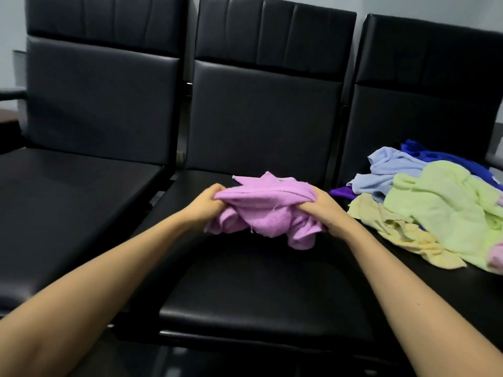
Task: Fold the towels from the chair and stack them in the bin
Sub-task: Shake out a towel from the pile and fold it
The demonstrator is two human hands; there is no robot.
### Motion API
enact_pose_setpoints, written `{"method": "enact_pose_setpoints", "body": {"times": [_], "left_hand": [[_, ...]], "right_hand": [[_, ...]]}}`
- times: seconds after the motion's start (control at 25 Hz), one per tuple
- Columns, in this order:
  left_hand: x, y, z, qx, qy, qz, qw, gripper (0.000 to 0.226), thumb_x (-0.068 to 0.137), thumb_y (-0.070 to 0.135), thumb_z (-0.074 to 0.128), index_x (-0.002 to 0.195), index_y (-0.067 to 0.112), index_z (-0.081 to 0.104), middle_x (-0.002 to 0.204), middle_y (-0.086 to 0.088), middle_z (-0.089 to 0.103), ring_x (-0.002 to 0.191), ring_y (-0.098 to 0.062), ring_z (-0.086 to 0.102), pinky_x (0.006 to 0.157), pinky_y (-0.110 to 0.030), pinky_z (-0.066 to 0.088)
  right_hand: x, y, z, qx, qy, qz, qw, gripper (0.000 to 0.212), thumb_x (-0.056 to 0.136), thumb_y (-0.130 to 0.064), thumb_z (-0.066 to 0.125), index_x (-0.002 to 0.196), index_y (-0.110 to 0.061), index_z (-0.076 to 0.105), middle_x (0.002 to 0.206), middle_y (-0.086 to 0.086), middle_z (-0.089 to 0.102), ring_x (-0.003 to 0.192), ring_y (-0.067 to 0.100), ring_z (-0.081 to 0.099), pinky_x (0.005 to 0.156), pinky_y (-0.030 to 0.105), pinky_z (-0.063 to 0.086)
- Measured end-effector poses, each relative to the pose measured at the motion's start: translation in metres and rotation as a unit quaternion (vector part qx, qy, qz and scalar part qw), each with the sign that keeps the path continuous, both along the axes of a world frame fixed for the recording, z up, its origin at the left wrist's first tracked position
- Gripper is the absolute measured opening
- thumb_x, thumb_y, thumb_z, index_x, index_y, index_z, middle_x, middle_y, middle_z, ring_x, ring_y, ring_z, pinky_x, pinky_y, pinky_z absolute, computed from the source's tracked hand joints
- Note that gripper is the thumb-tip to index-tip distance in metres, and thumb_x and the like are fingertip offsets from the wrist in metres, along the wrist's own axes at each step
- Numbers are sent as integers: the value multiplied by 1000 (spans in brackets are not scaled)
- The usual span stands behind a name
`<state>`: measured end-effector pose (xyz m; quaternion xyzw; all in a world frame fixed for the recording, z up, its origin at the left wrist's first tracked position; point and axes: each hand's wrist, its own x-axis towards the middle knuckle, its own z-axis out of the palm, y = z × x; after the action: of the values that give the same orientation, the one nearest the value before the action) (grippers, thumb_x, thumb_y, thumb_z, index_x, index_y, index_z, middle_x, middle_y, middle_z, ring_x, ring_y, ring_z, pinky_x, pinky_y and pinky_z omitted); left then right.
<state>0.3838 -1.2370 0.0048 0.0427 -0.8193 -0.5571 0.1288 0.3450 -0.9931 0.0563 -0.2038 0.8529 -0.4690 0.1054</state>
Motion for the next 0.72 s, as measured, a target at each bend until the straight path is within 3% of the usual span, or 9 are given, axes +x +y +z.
{"method": "enact_pose_setpoints", "body": {"times": [0.08,0.12,0.2,0.28,0.32,0.4,0.48,0.6,0.72], "left_hand": [[-2,-1,1,98,41,35,994,13,86,4,50,79,15,51,78,-4,58,70,-17,54,59,-27,44],[1,-4,6,97,39,22,994,4,84,14,54,81,17,53,77,-1,59,68,-14,55,58,-26,45],[4,-14,10,-100,-33,-99,990,23,75,35,69,89,21,57,76,6,60,64,-7,56,55,-20,45],[7,-15,2,-372,-125,-179,902,34,71,40,77,98,26,61,90,7,63,77,-6,58,68,-21,46],[6,-14,-3,-416,-128,-175,883,23,72,37,76,88,28,63,89,5,62,79,-10,56,70,-23,45],[5,-14,-7,-345,-71,-175,920,20,72,25,69,63,22,51,74,-1,56,68,-13,51,61,-24,41],[6,-11,-5,-231,-22,-149,961,11,68,20,57,67,20,45,69,1,53,66,-13,50,55,-18,40],[7,1,-3,-37,23,-85,995,7,75,21,51,77,17,46,65,-3,54,63,-24,51,54,-29,41],[12,8,2,-55,35,-124,990,36,64,48,59,87,21,54,77,7,59,70,-6,54,63,-19,45]], "right_hand": [[0,4,-3,190,37,49,980,19,84,-37,67,92,-25,56,81,-5,62,66,17,64,52,25,49],[-1,6,-8,355,87,48,930,32,79,-40,71,98,-23,52,91,-4,59,76,21,64,60,28,51],[-5,11,-20,532,192,-6,825,28,82,-34,64,103,-21,51,106,0,58,93,27,62,69,29,43],[-6,13,-21,482,210,-61,848,12,82,-18,55,94,-20,59,103,3,64,92,28,63,66,28,42],[-8,15,-20,438,192,-73,875,11,78,-11,54,83,-19,59,89,3,65,78,27,64,59,27,44],[-12,19,-20,346,155,-57,924,15,74,-1,53,69,-14,56,64,0,56,62,24,58,47,22,42],[-13,21,-24,261,135,-32,955,17,83,0,50,77,-14,58,71,-2,57,74,19,54,53,19,38],[-11,18,-22,260,188,-65,945,24,92,-13,48,68,-18,46,66,-8,48,75,17,48,49,19,28],[-3,26,-18,213,157,-48,963,28,88,-24,55,65,-23,39,52,-5,48,60,12,52,46,13,31]]}}
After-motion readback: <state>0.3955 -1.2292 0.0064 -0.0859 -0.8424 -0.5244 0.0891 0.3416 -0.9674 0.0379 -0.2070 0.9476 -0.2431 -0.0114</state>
